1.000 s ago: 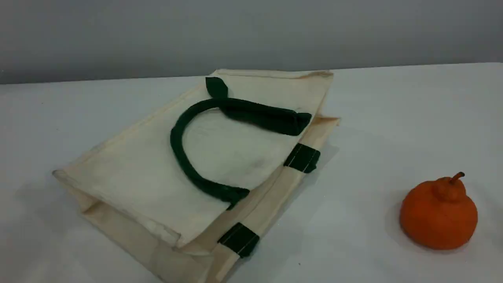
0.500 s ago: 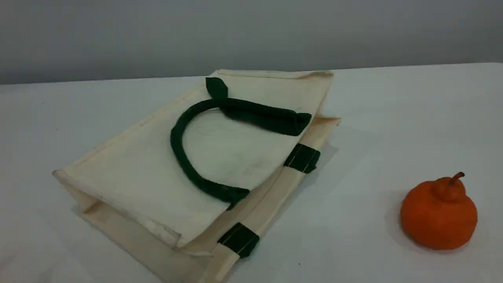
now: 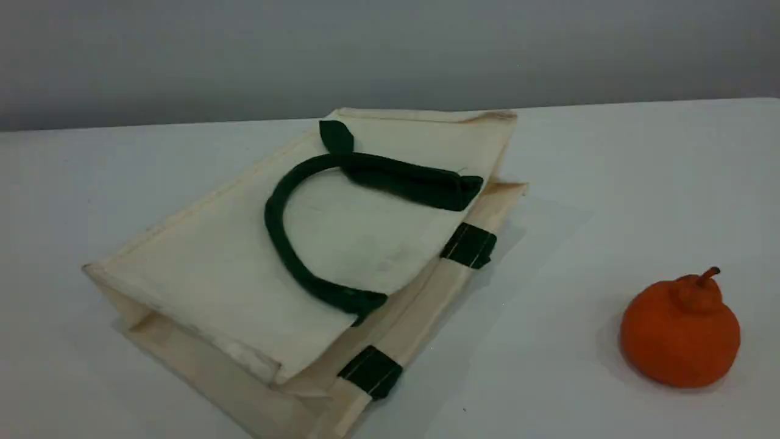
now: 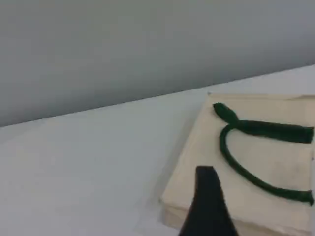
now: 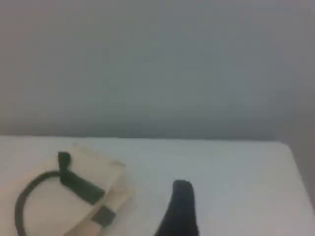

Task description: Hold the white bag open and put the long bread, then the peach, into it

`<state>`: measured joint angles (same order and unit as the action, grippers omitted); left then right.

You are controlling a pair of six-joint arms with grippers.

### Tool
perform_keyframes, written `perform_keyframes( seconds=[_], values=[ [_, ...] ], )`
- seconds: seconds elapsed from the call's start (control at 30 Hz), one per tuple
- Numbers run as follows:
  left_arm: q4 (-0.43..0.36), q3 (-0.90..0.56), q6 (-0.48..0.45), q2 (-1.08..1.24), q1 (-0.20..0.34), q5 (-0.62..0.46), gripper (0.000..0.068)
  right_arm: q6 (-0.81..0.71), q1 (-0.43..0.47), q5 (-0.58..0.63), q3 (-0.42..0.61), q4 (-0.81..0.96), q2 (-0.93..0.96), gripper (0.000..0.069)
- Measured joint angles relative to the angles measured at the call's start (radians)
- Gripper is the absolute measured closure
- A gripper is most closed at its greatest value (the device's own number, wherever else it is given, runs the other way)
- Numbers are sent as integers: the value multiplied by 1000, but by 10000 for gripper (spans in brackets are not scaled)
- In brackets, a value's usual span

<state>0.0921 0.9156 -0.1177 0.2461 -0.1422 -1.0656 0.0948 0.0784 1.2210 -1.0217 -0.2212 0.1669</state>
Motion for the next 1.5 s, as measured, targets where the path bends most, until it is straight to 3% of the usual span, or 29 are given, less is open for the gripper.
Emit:
perform_keyframes(
  seconds=[0.2,0.33,0.5,0.63,0.9,1.07,1.5],
  values=[
    [-36,-157,31,-169,0,-69,212,1,0,-4,243,26,-85,104],
    [-43,-262,31,-175,0,-12,212,2,0,-76,386,76,-86,104],
    [-43,-362,48,-175,0,23,212,3,0,-128,488,103,-85,104],
    [-65,-388,52,-174,0,35,212,3,0,-126,498,101,-85,104],
    [-171,-396,169,-174,0,12,212,3,0,-125,497,99,-86,104],
    [-172,-397,230,-174,0,-35,212,3,0,-125,497,99,-86,104],
    [-171,-404,230,-178,0,-25,212,3,0,-120,497,68,-86,104]
  ],
)
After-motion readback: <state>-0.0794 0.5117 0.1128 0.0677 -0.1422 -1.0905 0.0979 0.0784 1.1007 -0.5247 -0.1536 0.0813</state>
